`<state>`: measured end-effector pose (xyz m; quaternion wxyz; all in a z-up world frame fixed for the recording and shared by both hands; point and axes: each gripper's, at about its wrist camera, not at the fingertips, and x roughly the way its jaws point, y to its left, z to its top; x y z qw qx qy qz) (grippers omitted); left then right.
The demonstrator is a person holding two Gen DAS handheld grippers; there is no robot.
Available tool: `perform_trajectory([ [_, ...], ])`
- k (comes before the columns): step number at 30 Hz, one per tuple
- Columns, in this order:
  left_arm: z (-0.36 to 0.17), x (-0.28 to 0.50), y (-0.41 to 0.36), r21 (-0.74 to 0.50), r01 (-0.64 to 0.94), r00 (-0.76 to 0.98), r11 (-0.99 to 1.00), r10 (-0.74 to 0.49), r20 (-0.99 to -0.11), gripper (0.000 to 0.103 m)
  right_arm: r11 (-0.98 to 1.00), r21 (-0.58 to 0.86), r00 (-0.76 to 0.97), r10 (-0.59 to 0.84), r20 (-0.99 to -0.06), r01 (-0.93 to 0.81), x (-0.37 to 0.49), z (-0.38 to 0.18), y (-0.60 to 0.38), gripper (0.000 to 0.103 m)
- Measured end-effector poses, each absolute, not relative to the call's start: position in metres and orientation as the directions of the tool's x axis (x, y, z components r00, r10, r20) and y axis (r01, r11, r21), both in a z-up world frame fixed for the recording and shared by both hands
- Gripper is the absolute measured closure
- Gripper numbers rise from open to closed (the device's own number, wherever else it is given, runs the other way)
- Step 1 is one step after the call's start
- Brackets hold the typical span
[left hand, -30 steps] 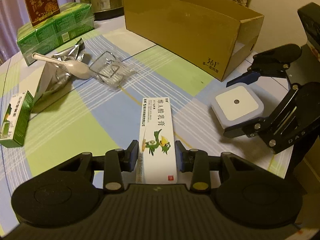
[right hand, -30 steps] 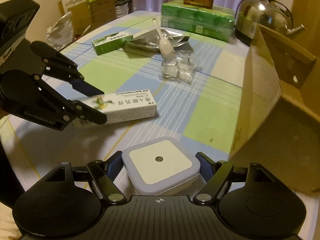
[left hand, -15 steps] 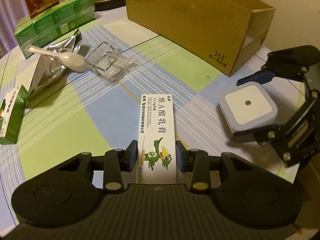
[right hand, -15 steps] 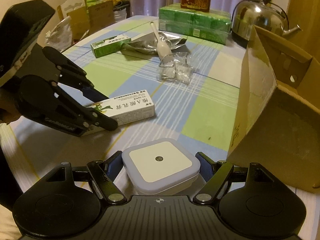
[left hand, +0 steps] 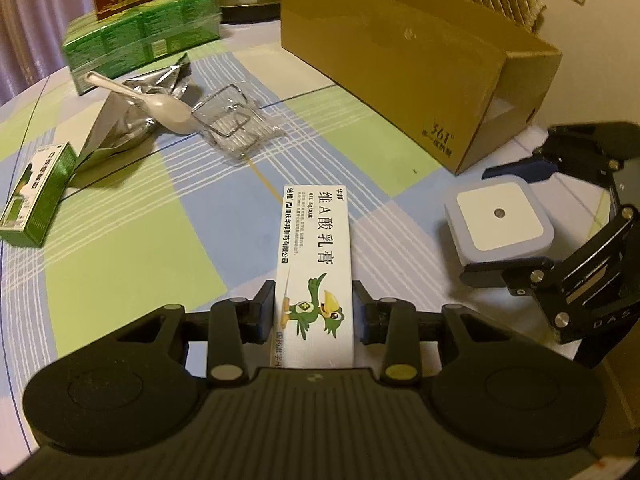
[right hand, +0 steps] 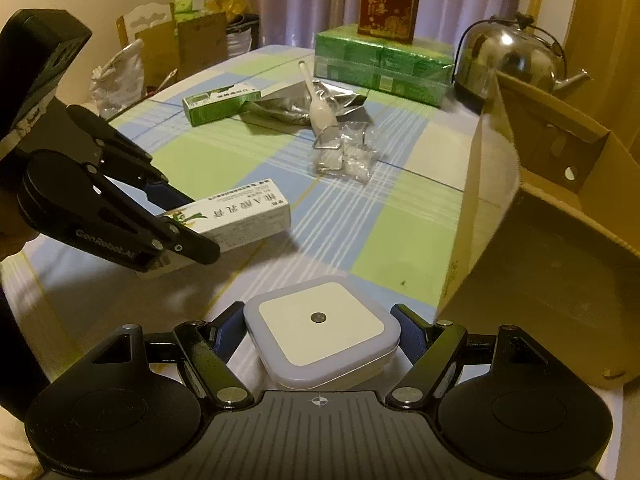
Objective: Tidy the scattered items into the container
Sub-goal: 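Lift cream box with left gripper while right gripper lifts night light, then carry cream box and night light over the cardboard box with both grippers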
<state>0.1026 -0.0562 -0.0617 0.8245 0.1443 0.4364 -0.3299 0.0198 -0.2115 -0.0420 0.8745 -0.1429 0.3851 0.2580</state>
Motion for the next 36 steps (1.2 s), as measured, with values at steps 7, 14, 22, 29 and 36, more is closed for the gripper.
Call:
perform_trajectory([
  [7, -0.053, 0.090, -0.058, -0.063, 0.648, 0.407, 0.759, -0.415, -0.814, 0.070, 0.833, -0.051, 0.585, 0.341, -0.736, -0.550, 0.011, -0.033, -0.220, 0.028],
  [14, -0.046, 0.076, -0.067, -0.073, 0.639, 0.409, 0.766, -0.419, -0.811, 0.070, 0.844, -0.042, 0.604, 0.347, -0.717, -0.534, 0.004, -0.022, -0.229, 0.028],
  [22, -0.035, 0.065, -0.079, -0.078, 0.642, 0.415, 0.762, -0.431, -0.801, 0.070, 0.855, -0.038, 0.633, 0.352, -0.690, -0.517, -0.005, -0.007, -0.236, 0.028],
  [29, -0.025, 0.057, -0.088, -0.064, 0.656, 0.423, 0.752, -0.436, -0.794, 0.070, 0.866, -0.035, 0.653, 0.349, -0.672, -0.499, -0.011, 0.003, -0.248, 0.028],
  [36, -0.016, 0.053, -0.099, -0.061, 0.675, 0.423, 0.735, -0.453, -0.785, 0.070, 0.884, -0.042, 0.683, 0.329, -0.652, -0.465, -0.019, 0.012, -0.265, 0.028],
])
